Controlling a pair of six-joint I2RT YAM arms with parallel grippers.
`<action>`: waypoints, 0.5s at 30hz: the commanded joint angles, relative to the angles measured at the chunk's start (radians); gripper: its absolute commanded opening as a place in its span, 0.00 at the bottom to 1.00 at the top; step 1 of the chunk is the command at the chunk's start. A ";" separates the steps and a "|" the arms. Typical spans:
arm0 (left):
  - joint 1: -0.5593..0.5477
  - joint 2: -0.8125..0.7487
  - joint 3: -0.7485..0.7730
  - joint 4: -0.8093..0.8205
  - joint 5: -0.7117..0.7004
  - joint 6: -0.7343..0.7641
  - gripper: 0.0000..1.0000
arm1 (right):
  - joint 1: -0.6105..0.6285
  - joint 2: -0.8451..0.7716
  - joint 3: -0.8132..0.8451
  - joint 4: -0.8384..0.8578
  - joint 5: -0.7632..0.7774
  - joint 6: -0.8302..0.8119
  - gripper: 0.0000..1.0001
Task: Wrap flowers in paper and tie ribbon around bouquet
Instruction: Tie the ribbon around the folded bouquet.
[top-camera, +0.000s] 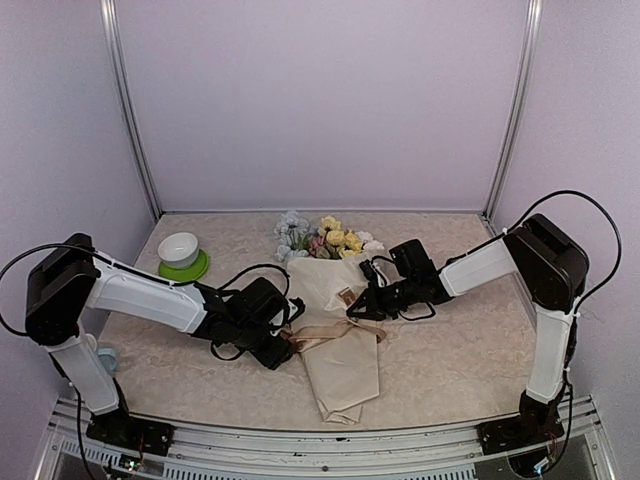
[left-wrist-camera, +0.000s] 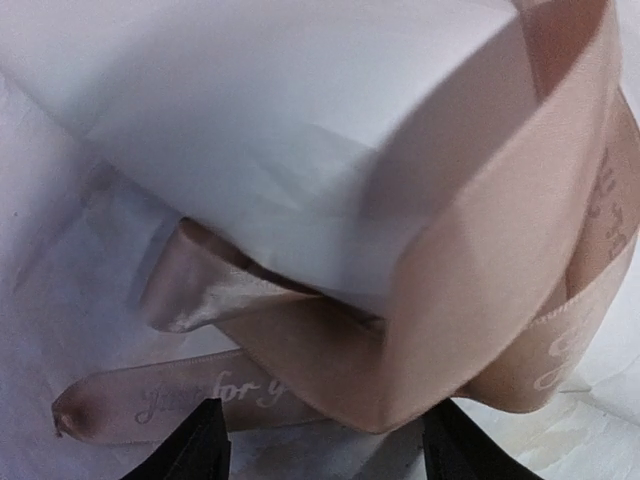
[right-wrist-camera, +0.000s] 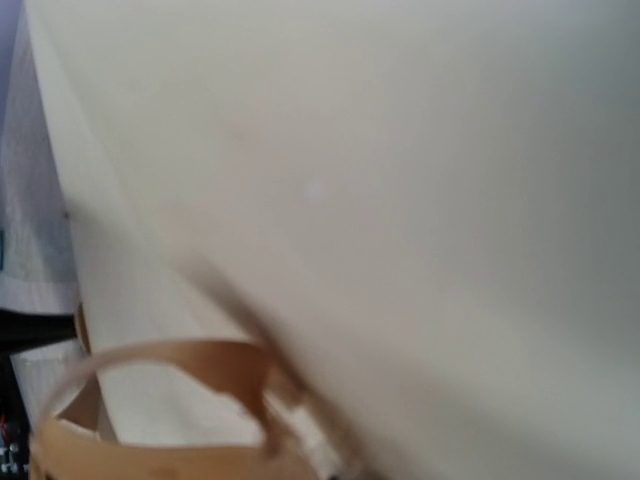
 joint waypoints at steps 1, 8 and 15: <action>-0.045 0.032 0.017 0.020 0.001 0.036 0.67 | -0.002 -0.005 -0.012 -0.046 0.014 -0.013 0.00; -0.044 0.035 0.017 0.055 -0.016 0.070 0.68 | -0.002 -0.002 -0.010 -0.047 0.008 -0.014 0.00; -0.010 0.056 0.041 0.070 -0.046 0.068 0.38 | -0.002 -0.005 -0.014 -0.048 0.006 -0.016 0.00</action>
